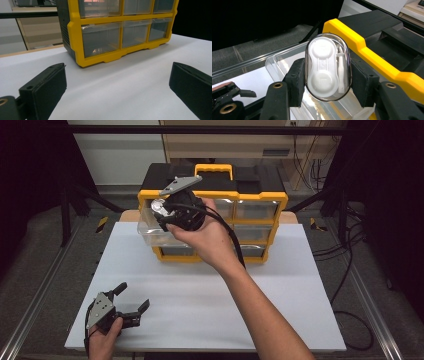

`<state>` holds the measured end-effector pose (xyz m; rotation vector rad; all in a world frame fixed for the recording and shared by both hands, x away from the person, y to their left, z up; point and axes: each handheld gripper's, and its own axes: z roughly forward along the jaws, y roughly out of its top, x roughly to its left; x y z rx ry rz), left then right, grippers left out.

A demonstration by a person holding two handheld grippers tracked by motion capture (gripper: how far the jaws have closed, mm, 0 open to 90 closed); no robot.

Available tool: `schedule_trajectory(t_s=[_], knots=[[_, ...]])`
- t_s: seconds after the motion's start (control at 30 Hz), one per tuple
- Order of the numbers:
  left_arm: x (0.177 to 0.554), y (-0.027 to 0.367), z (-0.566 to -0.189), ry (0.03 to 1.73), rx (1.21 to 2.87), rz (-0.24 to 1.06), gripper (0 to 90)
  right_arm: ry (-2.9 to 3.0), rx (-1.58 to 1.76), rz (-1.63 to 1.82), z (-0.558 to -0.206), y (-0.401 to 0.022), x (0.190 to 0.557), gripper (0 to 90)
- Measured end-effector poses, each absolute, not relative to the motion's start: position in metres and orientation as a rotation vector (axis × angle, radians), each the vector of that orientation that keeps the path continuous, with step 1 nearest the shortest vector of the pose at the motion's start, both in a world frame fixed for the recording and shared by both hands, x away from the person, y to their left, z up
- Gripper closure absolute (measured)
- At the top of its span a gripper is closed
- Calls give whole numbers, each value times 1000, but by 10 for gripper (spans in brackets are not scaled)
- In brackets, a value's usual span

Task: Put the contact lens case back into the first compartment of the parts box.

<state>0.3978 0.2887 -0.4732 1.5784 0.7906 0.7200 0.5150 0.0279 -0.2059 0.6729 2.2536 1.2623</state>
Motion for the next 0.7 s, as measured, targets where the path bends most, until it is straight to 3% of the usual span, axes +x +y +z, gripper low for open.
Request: schedule_trajectory(t_s=[0.7], knots=[[398,288,-473,790,1580,721,10,2280,680,1248,-206,33,516,489]])
